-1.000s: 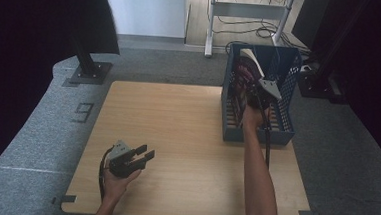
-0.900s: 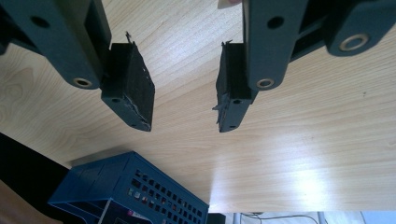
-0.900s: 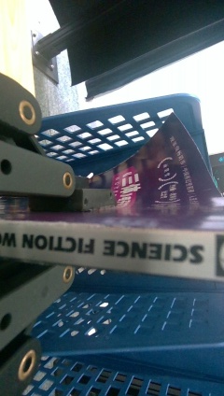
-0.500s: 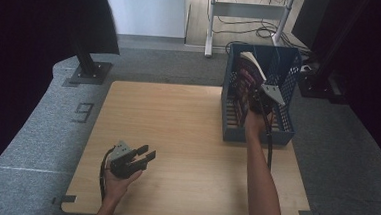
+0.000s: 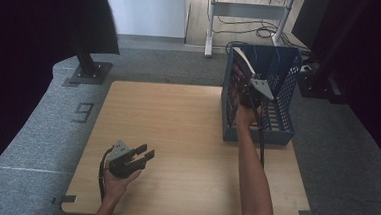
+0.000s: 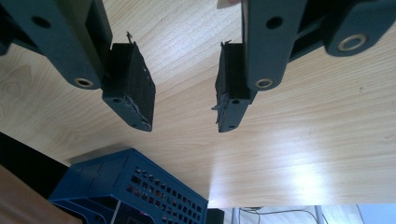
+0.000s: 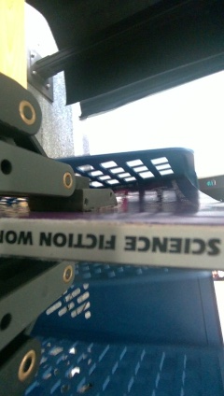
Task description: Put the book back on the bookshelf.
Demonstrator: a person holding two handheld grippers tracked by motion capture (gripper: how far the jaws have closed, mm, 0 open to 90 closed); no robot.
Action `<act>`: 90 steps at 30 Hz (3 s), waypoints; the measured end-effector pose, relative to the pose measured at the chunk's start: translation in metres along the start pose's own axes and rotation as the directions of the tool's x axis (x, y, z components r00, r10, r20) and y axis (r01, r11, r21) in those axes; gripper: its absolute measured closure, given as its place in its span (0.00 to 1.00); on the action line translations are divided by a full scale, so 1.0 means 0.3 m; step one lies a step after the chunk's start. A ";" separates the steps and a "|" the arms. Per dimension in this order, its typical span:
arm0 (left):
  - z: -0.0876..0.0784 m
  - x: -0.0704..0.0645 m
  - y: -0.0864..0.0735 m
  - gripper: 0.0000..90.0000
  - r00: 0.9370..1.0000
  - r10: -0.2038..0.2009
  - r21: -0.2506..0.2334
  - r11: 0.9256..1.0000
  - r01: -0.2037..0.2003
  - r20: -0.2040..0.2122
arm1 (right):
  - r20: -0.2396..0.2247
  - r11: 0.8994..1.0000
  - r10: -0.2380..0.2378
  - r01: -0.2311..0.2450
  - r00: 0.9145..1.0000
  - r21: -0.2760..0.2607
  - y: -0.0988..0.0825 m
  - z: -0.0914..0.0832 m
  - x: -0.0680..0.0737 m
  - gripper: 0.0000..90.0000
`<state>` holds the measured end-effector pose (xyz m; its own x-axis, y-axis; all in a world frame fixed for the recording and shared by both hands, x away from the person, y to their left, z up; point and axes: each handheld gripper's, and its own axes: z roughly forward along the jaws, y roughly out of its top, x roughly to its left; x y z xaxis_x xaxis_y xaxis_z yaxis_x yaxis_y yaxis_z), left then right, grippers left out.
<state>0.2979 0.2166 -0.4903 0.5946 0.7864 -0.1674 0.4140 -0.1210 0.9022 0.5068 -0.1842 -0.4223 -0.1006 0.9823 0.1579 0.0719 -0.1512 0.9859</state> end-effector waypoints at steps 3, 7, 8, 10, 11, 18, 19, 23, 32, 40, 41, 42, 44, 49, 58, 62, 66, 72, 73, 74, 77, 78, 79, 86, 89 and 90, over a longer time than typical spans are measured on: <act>-0.002 0.004 0.000 0.64 1.000 -0.004 -0.001 1.000 0.004 0.001 | -0.016 1.000 -0.031 0.031 0.999 -0.007 -0.014 -0.008 0.013 0.91; 0.000 0.000 0.001 0.63 1.000 -0.003 0.004 1.000 0.003 0.004 | -0.063 0.998 -0.068 0.068 0.996 0.010 -0.036 -0.048 0.029 0.90; 0.000 -0.002 0.002 0.63 1.000 -0.003 0.004 1.000 0.003 0.006 | -0.075 0.997 -0.075 0.077 0.994 0.013 -0.042 -0.057 0.033 0.90; 0.001 -0.009 0.003 0.63 1.000 0.001 0.002 1.000 -0.001 0.009 | -0.114 0.994 -0.106 0.109 0.988 0.025 -0.057 -0.079 0.044 0.86; 0.002 -0.012 0.004 0.63 1.000 0.004 0.003 1.000 -0.004 0.010 | -0.134 0.992 -0.121 0.126 0.984 0.026 -0.062 -0.087 0.048 0.85; 0.012 -0.027 0.003 0.63 1.000 0.017 0.014 1.000 -0.017 0.017 | -0.196 0.984 -0.150 0.166 0.969 0.069 -0.049 -0.107 0.038 0.76; 0.013 -0.027 0.003 0.63 1.000 0.018 0.017 1.000 -0.018 0.018 | -0.205 0.983 -0.151 0.169 0.967 0.074 -0.049 -0.107 0.036 0.75; 0.016 -0.028 0.000 0.63 1.000 0.018 0.024 1.000 -0.019 0.021 | -0.220 0.979 -0.150 0.176 0.964 0.104 -0.056 -0.104 0.036 0.73; 0.018 -0.025 -0.002 0.63 1.000 0.015 0.024 1.000 -0.016 0.020 | -0.147 0.972 -0.195 0.211 0.970 0.101 -0.070 -0.082 0.034 0.86; 0.016 -0.015 -0.004 0.63 1.000 0.009 0.023 1.000 -0.009 0.014 | -0.094 0.974 -0.197 0.206 0.976 0.099 -0.062 -0.031 0.018 0.90; 0.016 -0.013 -0.004 0.63 1.000 0.008 0.023 1.000 -0.008 0.014 | -0.094 0.975 -0.192 0.201 0.977 0.094 -0.065 -0.026 0.017 0.90; 0.016 -0.012 -0.005 0.63 1.000 0.007 0.023 1.000 -0.007 0.014 | -0.093 0.976 -0.189 0.197 0.978 0.089 -0.067 -0.022 0.017 0.90; 0.017 -0.011 -0.006 0.63 1.000 0.005 0.023 1.000 -0.006 0.013 | -0.094 0.979 -0.177 0.185 0.980 0.082 -0.069 -0.015 0.017 0.90; 0.017 -0.010 -0.006 0.63 1.000 0.005 0.024 1.000 -0.005 0.013 | -0.100 0.979 -0.177 0.186 0.979 0.088 -0.069 0.002 0.038 0.88; 0.010 -0.008 -0.002 0.63 1.000 0.004 0.016 1.000 -0.004 0.012 | -0.136 0.982 -0.160 0.171 0.978 0.079 -0.076 0.000 0.046 0.75; 0.009 -0.008 -0.002 0.63 1.000 0.001 0.014 1.000 -0.002 0.012 | -0.156 0.982 -0.158 0.171 0.975 0.075 -0.071 -0.015 0.048 0.62; 0.010 -0.012 -0.001 0.63 1.000 0.006 0.016 1.000 -0.006 0.014 | -0.162 0.982 -0.154 0.169 0.975 0.088 -0.070 -0.026 0.044 0.53; 0.014 -0.019 0.000 0.63 1.000 0.010 0.019 1.000 -0.011 0.018 | -0.177 0.980 -0.150 0.169 0.973 0.101 -0.065 -0.034 0.036 0.52; 0.014 -0.018 0.000 0.63 1.000 0.010 0.019 1.000 -0.010 0.018 | -0.176 0.980 -0.150 0.169 0.973 0.101 -0.064 -0.035 0.036 0.52; 0.014 -0.018 -0.001 0.63 1.000 0.010 0.020 1.000 -0.010 0.018 | -0.176 0.980 -0.151 0.170 0.973 0.101 -0.064 -0.035 0.036 0.52; 0.015 -0.017 -0.001 0.63 1.000 0.009 0.021 1.000 -0.009 0.018 | -0.181 0.979 -0.157 0.178 0.971 0.104 -0.066 -0.036 0.038 0.54; 0.015 -0.017 -0.001 0.63 1.000 0.009 0.022 1.000 -0.009 0.018 | -0.184 0.978 -0.160 0.181 0.970 0.104 -0.067 -0.036 0.041 0.55; 0.015 -0.017 -0.001 0.63 1.000 0.009 0.022 1.000 -0.009 0.018 | -0.189 0.977 -0.163 0.184 0.968 0.104 -0.067 -0.037 0.043 0.59; 0.016 -0.018 -0.001 0.63 1.000 0.010 0.023 1.000 -0.011 0.019 | -0.176 0.962 -0.247 0.263 0.953 0.074 -0.058 -0.052 0.071 0.73; 0.017 -0.020 -0.001 0.63 1.000 0.011 0.023 1.000 -0.011 0.019 | -0.165 0.957 -0.265 0.280 0.950 0.075 -0.054 -0.056 0.066 0.78; 0.017 -0.020 -0.001 0.63 1.000 0.011 0.022 1.000 -0.011 0.020 | -0.160 0.954 -0.275 0.289 0.948 0.074 -0.053 -0.057 0.064 0.79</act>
<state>0.2976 0.2089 -0.4916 0.6125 0.7730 -0.1655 0.4227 -0.1434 0.8949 0.4868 -0.1649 -0.4339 -0.2737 0.9552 -0.1126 0.1129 0.1481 0.9825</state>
